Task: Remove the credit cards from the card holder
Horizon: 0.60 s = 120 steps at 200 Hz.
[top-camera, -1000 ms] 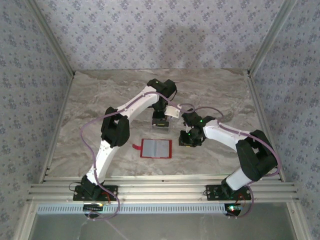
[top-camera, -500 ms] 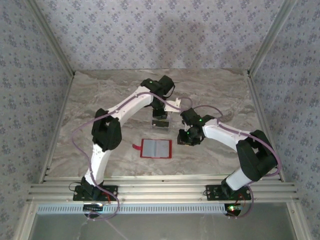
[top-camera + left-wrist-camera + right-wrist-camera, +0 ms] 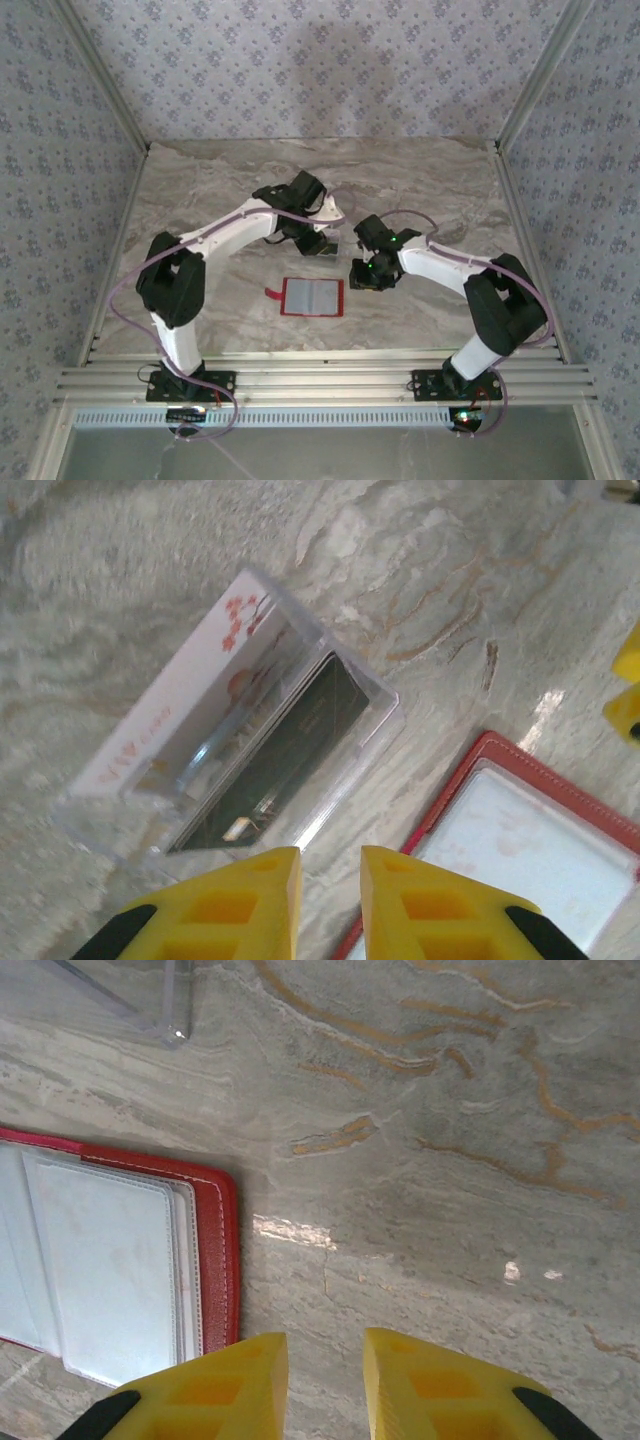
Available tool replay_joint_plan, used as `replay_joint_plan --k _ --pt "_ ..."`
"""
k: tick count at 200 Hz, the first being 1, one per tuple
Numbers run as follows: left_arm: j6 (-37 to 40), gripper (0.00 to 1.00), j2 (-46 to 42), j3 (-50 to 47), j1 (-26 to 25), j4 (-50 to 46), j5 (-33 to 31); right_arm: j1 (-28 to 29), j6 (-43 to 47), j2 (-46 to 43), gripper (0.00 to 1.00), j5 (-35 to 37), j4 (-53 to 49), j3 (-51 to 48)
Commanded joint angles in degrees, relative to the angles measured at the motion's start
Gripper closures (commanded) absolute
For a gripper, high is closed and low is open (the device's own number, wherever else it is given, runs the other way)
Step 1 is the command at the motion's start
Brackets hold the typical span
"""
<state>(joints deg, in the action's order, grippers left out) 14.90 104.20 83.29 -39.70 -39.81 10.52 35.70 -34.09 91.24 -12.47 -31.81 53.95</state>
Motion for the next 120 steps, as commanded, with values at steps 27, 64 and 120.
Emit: replay_joint_plan --k 27,64,120 --pt "-27.6 0.78 -7.9 -9.5 0.7 13.9 6.1 0.8 -1.3 1.9 0.73 -1.2 1.2 1.6" --pt "-40.6 0.83 -9.7 -13.6 0.8 15.5 7.0 0.9 -1.6 2.6 0.73 -2.1 2.1 1.8" --pt "-48.5 0.80 -13.6 -18.1 0.4 17.6 9.9 1.4 -3.1 4.4 0.73 -5.2 5.1 1.9"
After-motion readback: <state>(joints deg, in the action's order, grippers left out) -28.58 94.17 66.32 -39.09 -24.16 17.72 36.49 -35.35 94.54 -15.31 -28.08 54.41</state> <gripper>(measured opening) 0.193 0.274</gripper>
